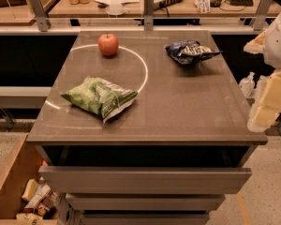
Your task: Move apple near green jalapeno chip bag
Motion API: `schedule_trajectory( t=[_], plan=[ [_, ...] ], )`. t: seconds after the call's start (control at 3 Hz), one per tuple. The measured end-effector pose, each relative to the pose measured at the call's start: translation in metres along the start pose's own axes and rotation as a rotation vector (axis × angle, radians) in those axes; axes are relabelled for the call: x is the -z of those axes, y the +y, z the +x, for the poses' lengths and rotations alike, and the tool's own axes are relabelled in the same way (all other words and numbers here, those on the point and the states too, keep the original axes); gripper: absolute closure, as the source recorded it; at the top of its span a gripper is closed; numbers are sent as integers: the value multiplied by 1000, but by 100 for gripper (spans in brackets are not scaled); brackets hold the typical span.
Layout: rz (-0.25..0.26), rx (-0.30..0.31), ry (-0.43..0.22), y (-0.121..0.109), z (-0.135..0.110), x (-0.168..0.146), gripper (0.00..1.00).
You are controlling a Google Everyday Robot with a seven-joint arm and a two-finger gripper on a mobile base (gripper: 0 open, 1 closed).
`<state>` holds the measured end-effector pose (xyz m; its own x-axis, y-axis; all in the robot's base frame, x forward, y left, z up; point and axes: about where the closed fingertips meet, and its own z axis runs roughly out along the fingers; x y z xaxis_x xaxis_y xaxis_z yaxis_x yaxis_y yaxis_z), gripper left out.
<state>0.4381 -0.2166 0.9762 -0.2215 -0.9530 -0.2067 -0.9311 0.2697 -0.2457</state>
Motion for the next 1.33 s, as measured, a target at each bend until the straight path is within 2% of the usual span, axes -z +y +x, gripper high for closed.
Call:
schedule_trajectory(
  t=[0.33,0.67,1.0,1.33],
  plan=[
    [0,0,0,0,0,0,0],
    [-12,15,-92,-5,-15,-1,0],
    [-28,20,-332,-28,-66,-4,0],
    [-23,-37,-549,-35,-125,0,0]
  ],
)
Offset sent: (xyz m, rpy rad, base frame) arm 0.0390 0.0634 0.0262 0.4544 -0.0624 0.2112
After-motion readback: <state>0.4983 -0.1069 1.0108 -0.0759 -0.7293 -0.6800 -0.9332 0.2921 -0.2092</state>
